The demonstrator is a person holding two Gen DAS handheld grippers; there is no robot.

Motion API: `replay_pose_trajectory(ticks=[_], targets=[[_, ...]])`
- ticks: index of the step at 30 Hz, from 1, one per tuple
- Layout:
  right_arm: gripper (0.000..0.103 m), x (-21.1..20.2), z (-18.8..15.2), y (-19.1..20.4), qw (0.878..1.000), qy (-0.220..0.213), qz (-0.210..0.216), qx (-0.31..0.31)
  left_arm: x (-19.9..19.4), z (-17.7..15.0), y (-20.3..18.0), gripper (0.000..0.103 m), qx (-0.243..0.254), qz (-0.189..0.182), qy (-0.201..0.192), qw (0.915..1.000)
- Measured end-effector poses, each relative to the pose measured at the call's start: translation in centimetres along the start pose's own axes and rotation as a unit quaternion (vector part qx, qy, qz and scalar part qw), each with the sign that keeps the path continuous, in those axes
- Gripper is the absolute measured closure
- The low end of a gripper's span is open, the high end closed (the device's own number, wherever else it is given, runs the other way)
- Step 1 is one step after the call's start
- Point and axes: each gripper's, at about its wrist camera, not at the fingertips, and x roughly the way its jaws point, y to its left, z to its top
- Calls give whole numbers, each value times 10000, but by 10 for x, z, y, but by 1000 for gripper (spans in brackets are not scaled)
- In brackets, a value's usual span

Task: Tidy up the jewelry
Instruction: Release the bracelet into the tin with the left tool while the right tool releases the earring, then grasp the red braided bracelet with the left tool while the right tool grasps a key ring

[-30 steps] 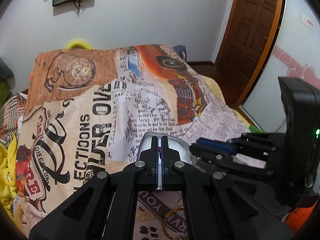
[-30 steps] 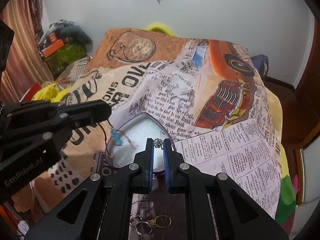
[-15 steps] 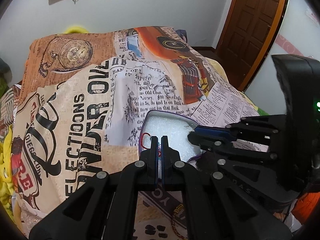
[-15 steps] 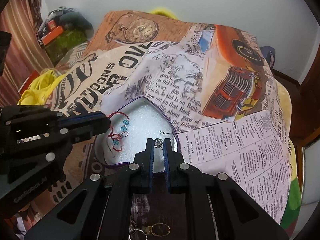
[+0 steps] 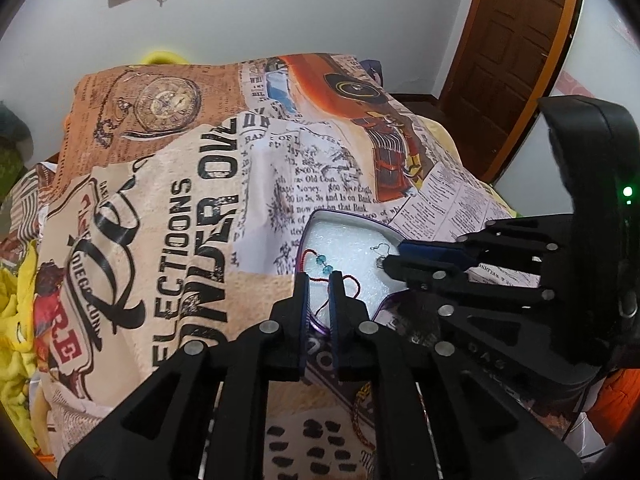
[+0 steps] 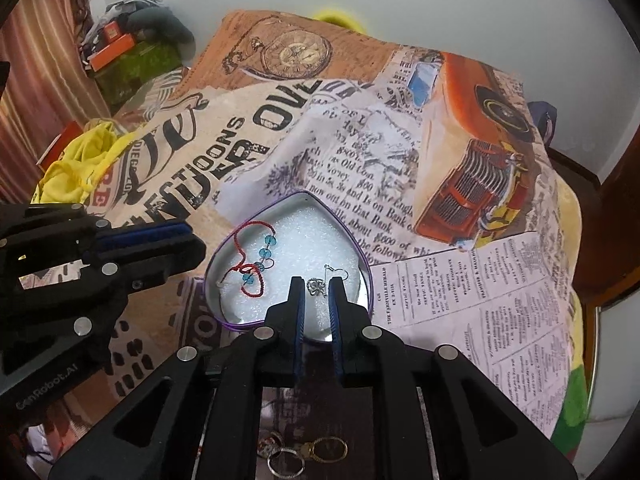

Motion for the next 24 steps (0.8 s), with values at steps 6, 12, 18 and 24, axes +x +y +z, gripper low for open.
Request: replay_pose_trajectory(ticks=[6, 12, 18, 24], targets=[[77, -25, 1, 2, 9997, -201, -109, 41, -24, 0, -2, 78, -23, 104, -156, 9998], [76, -55, 2, 3, 9986, -475, -209, 101, -48, 1, -4, 72, -58, 194, -301, 9993], [70, -79, -3, 2, 9970, -709, -271, 146, -64, -9, -5, 72, -83, 289, -307, 9991], [66, -87, -26, -4, 9966, -687, -398, 241, -57, -29, -7, 70, -11, 311, -34, 9995]])
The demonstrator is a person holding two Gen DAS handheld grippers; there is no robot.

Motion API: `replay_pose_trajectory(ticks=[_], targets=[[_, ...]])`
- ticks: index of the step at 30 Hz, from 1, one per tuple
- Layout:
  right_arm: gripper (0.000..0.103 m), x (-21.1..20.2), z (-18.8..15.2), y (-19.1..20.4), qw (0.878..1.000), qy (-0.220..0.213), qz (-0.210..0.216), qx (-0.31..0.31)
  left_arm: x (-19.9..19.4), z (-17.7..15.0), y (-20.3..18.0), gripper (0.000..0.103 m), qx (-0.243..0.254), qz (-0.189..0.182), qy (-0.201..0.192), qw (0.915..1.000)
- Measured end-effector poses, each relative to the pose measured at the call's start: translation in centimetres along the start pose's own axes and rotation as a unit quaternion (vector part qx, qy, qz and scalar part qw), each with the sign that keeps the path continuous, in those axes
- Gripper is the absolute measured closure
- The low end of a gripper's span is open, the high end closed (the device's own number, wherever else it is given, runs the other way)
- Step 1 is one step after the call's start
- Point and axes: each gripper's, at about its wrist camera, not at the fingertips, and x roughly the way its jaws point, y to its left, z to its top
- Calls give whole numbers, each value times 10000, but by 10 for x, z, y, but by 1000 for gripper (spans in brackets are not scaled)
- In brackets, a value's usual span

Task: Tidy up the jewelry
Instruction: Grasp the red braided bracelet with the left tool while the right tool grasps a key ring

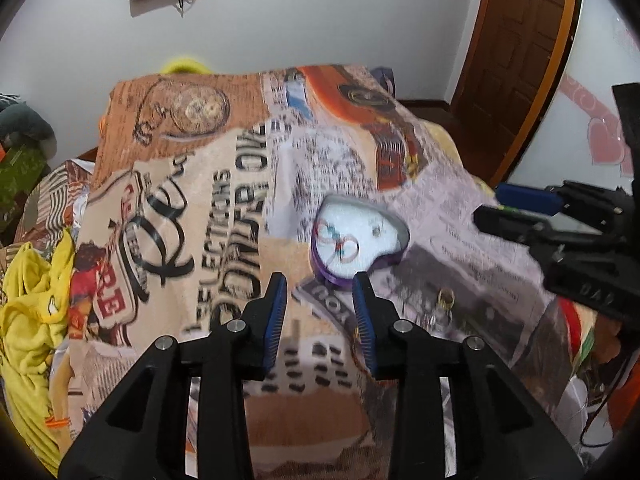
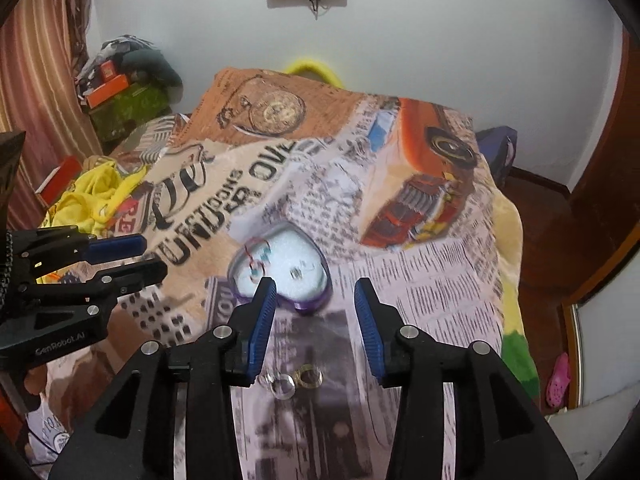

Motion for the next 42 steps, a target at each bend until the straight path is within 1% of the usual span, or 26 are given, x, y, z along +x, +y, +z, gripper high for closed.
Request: replay_pose_trajectory(ticks=[4, 9, 13, 16, 18, 20, 24, 26, 31, 34, 35, 36, 37, 42], targets=[[66, 0, -17, -1, 9999, 151, -82, 6, 12, -18, -6, 70, 30, -81, 278, 9996], [66, 4, -39, -2, 9994, 344, -9, 75, 29, -38, -20, 70, 216, -169, 549, 9981], [66, 11, -56, -2, 9984, 537, 52, 161, 44, -49, -21, 71, 57, -268, 748, 9968], [66, 18, -67, -1, 9972, 675, 180, 249, 48, -55, -20, 72, -34, -302, 692, 9971], [66, 24, -72, 1, 9966, 763, 187, 236, 50, -57, -18, 74, -111, -340, 650, 9972], [66, 30, -75, 2, 9960, 841, 197, 236, 53, -60, -17, 79, -185, -316, 591, 9976], [66, 39, -78, 5, 9948, 942, 280, 277, 54, -62, -18, 87, -145, -167, 511, 9984], [66, 42, -78, 9, 9946, 950, 319, 266, 56, -61, -18, 94, -148, -150, 511, 9985], [66, 49, -76, 18, 9958, 874, 249, 137, 57, -61, -14, 97, -216, -216, 478, 9984], [67, 55, -76, 18, 9958, 864, 240, 159, 57, -62, -13, 101, -242, -250, 462, 9983], [69, 55, -76, 18, 9962, 819, 233, 166, 56, -63, -14, 102, -232, -242, 450, 9984], [79, 55, -75, 18, 9965, 794, 228, 156, 55, -63, -14, 102, -223, -237, 443, 9985], [84, 56, -75, 19, 9963, 807, 243, 141, 54, -64, -14, 102, -214, -233, 434, 9986], [84, 53, -76, 18, 9962, 800, 269, 202, 48, -64, -16, 103, -224, -221, 415, 9986]])
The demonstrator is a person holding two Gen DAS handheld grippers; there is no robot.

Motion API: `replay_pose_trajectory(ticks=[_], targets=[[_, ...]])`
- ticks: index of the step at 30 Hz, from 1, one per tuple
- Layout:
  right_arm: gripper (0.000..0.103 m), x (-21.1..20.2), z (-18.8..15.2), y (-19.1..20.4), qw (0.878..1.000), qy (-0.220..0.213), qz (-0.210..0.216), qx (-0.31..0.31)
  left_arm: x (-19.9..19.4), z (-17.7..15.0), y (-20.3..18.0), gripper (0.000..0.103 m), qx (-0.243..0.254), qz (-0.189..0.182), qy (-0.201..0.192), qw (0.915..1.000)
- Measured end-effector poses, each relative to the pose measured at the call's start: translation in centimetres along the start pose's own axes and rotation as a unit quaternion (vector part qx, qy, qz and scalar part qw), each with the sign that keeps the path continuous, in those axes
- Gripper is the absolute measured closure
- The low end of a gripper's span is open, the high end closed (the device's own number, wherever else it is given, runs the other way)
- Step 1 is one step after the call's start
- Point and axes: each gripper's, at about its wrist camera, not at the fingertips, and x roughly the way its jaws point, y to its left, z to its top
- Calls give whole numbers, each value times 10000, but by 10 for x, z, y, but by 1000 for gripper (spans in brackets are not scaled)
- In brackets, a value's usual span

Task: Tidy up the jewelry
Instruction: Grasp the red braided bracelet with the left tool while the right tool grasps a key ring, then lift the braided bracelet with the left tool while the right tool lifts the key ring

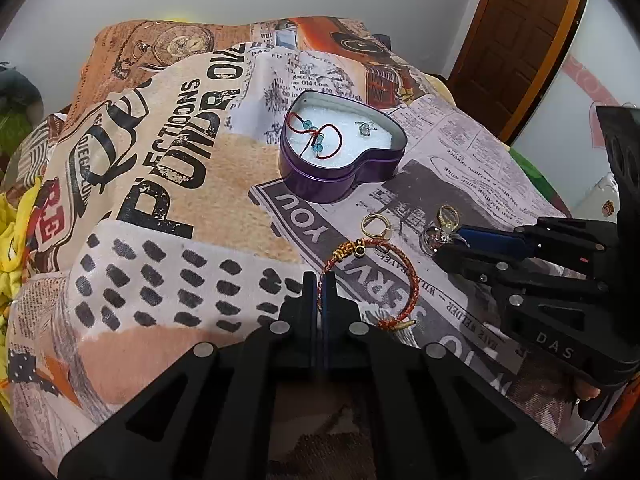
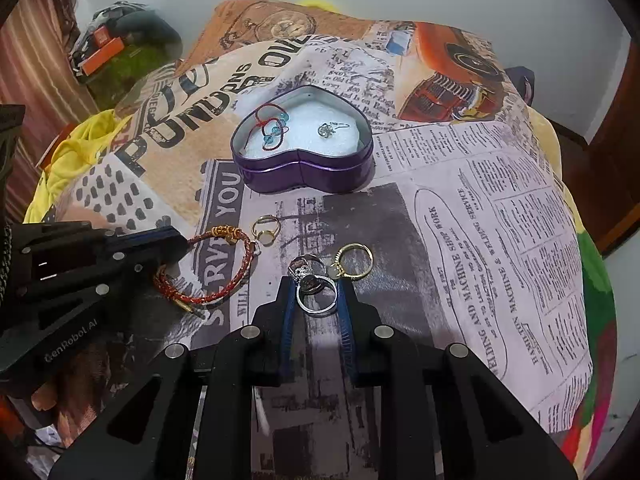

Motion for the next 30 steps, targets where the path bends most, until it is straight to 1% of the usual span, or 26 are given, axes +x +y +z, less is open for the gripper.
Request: replay_pose_trajectory(ticks=[5, 14, 17, 21, 24, 27, 29, 30], targets=[[84, -10, -3, 0, 10000, -35, -50, 21, -11, -1, 0, 103, -16, 6, -55, 10000], [84, -41, -3, 6, 9993, -264, -240, 110, -47, 1, -1, 103, 90, -48, -392, 9992], [84, -50, -2, 12, 9987, -365, -344, 110, -56, 2, 2, 103, 167, -74, -437, 9989], [84, -59, -3, 16, 9978, -475, -432, 171, -54, 7, 3, 103, 285, -162, -338, 9989], [84, -61, -5, 17, 9974, -476, -472, 262, -43, 14, 1, 99, 477, -167, -213, 9985], [84, -62, -9, 18, 9970, -460, -532, 309, -20, 24, 0, 94, 662, -219, 48, 9976], [84, -63, -11, 18, 9968, -443, -564, 342, -4, 28, 2, 85, 751, -203, 262, 9966], [84, -63, -12, 17, 9967, -434, -583, 362, 3, 29, 4, 85, 761, -198, 341, 9963]])
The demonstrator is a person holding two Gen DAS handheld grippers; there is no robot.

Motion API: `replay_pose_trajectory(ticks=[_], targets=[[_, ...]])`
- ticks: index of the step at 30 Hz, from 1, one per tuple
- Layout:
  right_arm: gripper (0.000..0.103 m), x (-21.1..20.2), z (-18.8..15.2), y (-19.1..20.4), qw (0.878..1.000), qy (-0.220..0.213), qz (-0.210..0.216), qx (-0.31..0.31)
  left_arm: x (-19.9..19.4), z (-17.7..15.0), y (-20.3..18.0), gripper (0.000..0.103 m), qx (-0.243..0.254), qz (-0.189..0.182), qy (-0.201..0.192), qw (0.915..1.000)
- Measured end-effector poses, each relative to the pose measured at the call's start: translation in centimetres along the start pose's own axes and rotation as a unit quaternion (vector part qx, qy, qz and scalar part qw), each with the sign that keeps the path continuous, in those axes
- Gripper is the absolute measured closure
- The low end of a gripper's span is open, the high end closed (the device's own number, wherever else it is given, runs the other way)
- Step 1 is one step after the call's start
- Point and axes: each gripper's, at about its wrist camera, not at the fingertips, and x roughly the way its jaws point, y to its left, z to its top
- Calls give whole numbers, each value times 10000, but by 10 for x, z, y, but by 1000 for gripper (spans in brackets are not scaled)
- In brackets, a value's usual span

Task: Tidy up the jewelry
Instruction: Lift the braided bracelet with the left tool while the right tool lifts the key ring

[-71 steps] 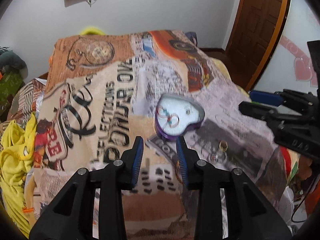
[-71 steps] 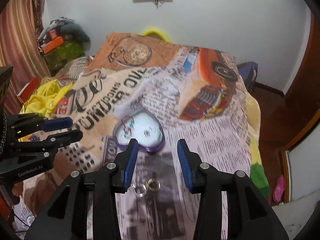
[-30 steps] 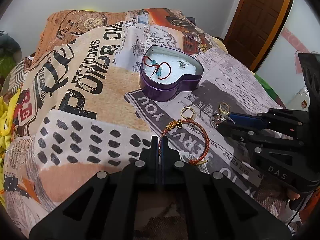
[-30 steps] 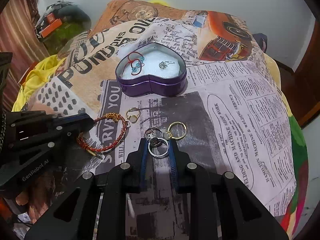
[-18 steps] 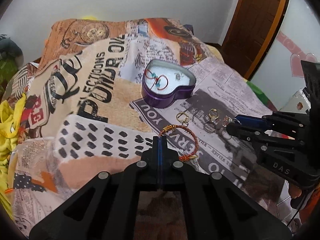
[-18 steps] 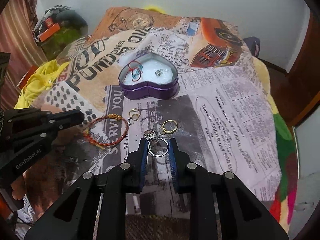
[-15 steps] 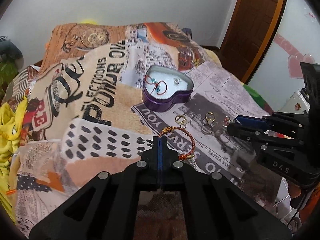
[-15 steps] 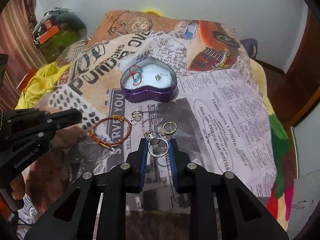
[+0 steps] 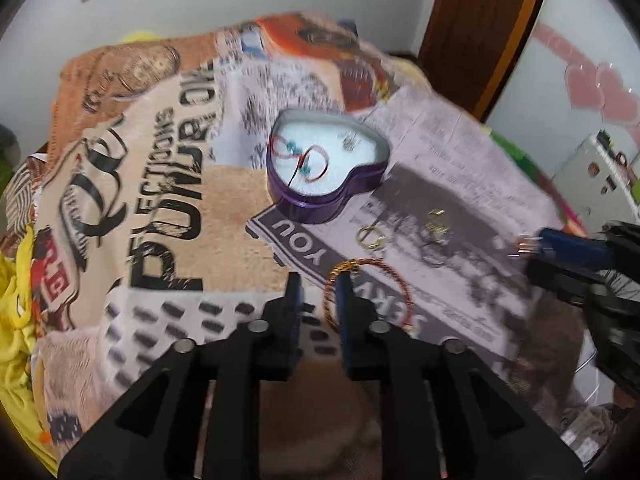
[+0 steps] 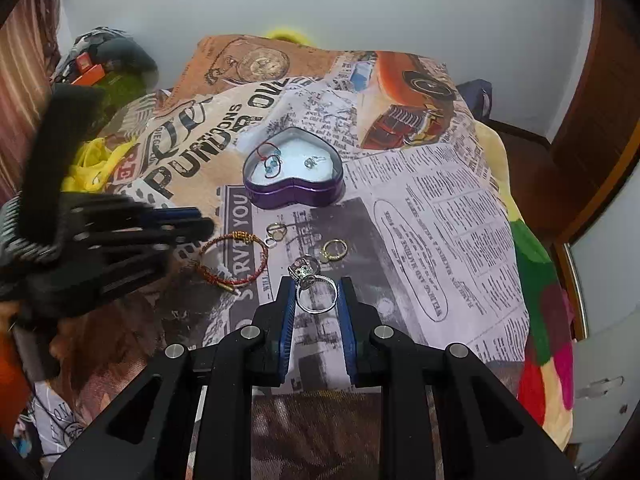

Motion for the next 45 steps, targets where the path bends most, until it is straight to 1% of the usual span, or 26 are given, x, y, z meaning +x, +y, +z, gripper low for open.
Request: replay_pose_trajectory(ticks=[2, 4, 7, 8, 11, 15, 17, 20, 21, 26, 29, 35, 38, 41, 45], targets=[[84, 0, 0, -1, 10000, 14, -31, 20, 13, 3, 6, 85, -3, -87, 153, 9998], [84, 0, -1, -2, 10000, 19, -75, 33, 18, 4, 8, 84, 43, -238, 117, 9996], [84, 0, -2, -5, 9999, 35, -134, 75, 22, 4, 7, 71, 138, -564, 164, 9982], [84, 1, -1, -6, 9998, 47, -160, 97, 23, 4, 6, 71, 168, -577, 157, 9981], [84, 1, -2, -7, 9996, 73, -219, 143, 26, 3, -2, 71, 342, -479, 148, 9982], [84, 1, -3, -6, 9995, 90, -270, 165, 29, 6, -6, 71, 344, -453, 96, 9983], [84, 1, -3, -4, 9994, 97, -309, 151, 31, 8, -7, 83, 372, -434, 75, 9983], [84, 1, -2, -3, 9993, 77, -347, 143, 31, 8, -9, 91, 463, -450, 87, 9979], [84, 0, -2, -3, 9993, 66, -351, 147, 31, 8, -10, 91, 489, -443, 91, 9978], [84, 0, 4, -4, 9994, -43, -311, 172, 29, 4, -11, 92, 464, -331, 36, 9984], [84, 2, 8, -5, 9996, -88, -218, 153, 22, -2, -11, 92, 302, -309, 7, 9991], [84, 7, 16, -5, 9999, -170, -23, -8, -1, -9, -9, 92, 48, -114, -154, 9998], [84, 9, 20, -5, 9997, -222, 51, -54, -14, -6, -6, 92, -34, 40, -305, 9995], [84, 9, 23, -6, 9995, -296, 126, -50, -26, -1, -3, 92, -157, 57, -409, 9990], [84, 7, 30, -6, 9990, -390, 208, -51, -42, 9, 0, 92, -260, 218, -632, 9974]])
